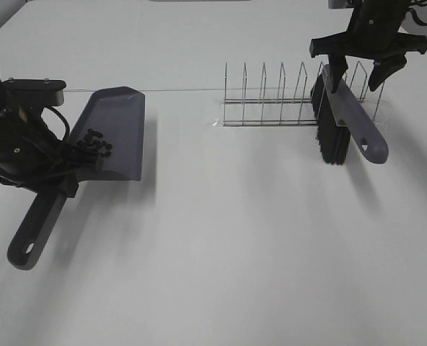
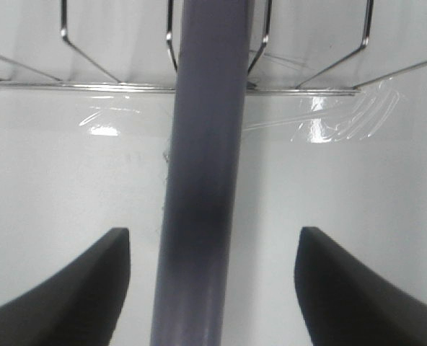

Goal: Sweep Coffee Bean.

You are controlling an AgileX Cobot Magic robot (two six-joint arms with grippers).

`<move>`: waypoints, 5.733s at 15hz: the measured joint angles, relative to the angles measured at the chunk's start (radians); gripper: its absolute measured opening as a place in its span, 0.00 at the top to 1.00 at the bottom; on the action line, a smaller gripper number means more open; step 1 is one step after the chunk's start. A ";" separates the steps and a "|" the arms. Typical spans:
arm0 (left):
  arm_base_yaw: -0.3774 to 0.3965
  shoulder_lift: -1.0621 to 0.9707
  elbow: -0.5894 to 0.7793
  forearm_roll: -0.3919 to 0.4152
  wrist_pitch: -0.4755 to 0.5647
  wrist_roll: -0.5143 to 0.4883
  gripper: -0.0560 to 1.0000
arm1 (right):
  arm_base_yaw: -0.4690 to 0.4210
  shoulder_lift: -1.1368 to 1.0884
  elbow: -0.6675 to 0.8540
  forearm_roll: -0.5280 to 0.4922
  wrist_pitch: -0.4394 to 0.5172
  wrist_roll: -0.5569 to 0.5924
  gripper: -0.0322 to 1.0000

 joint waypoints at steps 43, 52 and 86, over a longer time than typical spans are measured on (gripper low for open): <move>-0.095 -0.552 0.003 0.070 0.601 -0.003 0.45 | 0.000 -1.589 1.203 0.109 0.020 -0.108 0.36; -0.095 -1.269 0.347 0.062 0.609 0.106 0.45 | 0.000 -1.751 1.531 0.109 -0.039 -0.198 0.36; 0.286 -1.451 0.473 -0.169 0.529 0.465 0.45 | -0.171 -2.164 1.580 0.134 -0.130 -0.291 0.36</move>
